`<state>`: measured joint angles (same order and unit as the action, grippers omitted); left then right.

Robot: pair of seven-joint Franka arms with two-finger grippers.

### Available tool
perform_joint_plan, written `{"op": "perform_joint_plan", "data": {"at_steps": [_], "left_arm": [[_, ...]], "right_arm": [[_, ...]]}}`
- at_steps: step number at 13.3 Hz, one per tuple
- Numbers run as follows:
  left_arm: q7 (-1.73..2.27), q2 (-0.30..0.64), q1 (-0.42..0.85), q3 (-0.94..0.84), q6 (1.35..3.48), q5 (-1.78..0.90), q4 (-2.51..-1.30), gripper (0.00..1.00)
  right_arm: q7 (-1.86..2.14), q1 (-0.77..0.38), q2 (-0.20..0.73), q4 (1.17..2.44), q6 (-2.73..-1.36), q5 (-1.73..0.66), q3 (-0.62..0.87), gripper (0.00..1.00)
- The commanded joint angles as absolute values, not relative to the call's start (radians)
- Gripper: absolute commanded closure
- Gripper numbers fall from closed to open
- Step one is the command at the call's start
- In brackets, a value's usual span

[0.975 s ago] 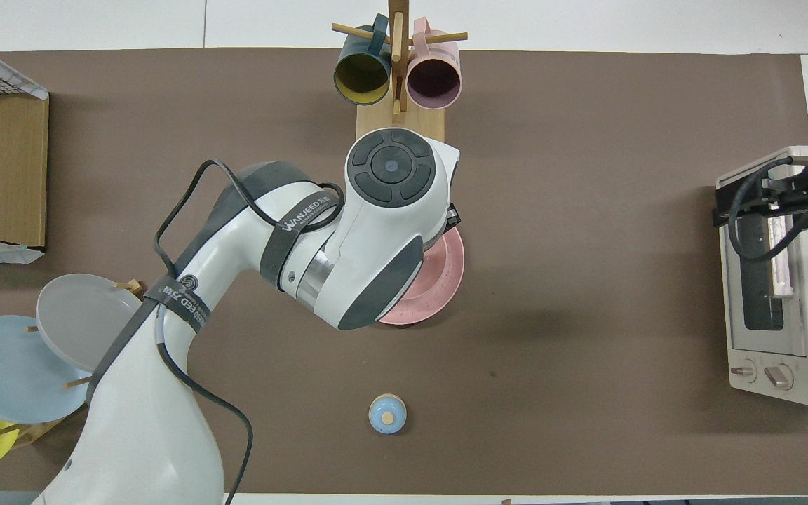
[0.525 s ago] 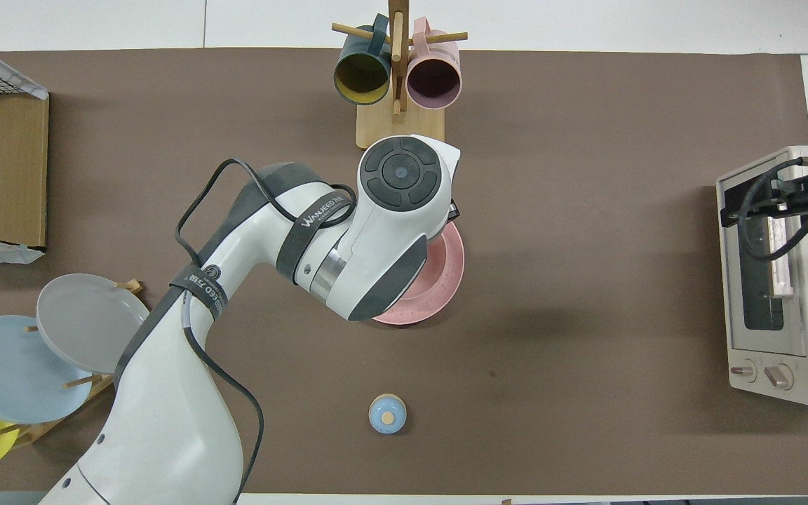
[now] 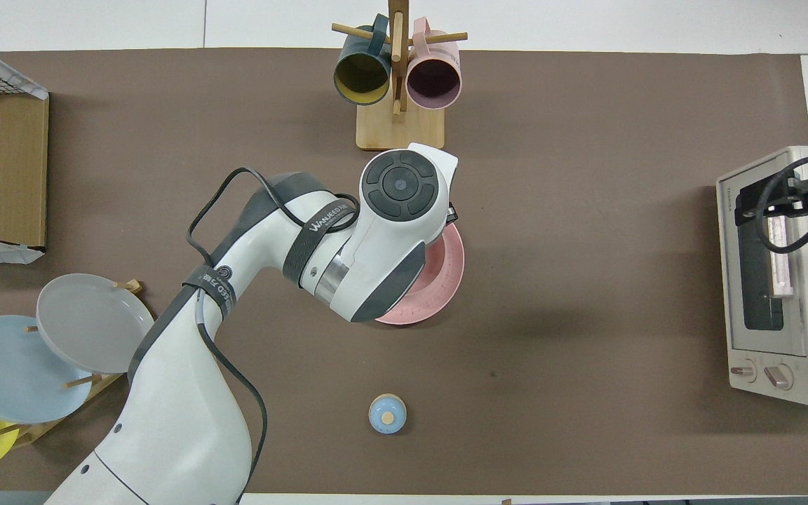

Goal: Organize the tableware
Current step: 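Lower the pink cup into the bowl and open the left gripper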

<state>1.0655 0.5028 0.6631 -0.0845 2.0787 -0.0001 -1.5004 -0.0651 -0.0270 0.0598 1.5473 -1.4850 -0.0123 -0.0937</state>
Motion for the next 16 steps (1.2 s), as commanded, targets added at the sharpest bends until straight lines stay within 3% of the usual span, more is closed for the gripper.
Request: {"op": "perform_joint_plan", "data": {"at_steps": [1,2,4,9,16], "left_arm": [[1.078,0.492,0.677,-0.069,2.106,0.025,-1.529,0.66],[1.077,0.492,0.676,-0.069,2.105,0.026,-1.528,0.35],[1.077,0.492,0.676,-0.069,2.099,0.026,-1.526,0.0],[1.069,0.468,0.669,-0.069,2.056,0.026,-1.517,0.0],[0.907,0.296,0.553,-0.074,1.864,-0.037,-1.514,0.0]], "right_arm": [[-0.034,-0.021,0.035,1.562,-1.486,-0.006,-0.089,0.0],[-0.032,-0.026,0.031,1.559,-1.486,-0.006,-0.086,0.0],[-0.037,-0.035,0.008,1.554,-1.488,-0.005,-0.074,0.0],[-0.041,-0.02,0.0,1.555,-1.488,-0.018,-0.077,0.0],[-0.035,-0.034,0.0,1.548,-1.499,-0.018,-0.074,0.0]]}}
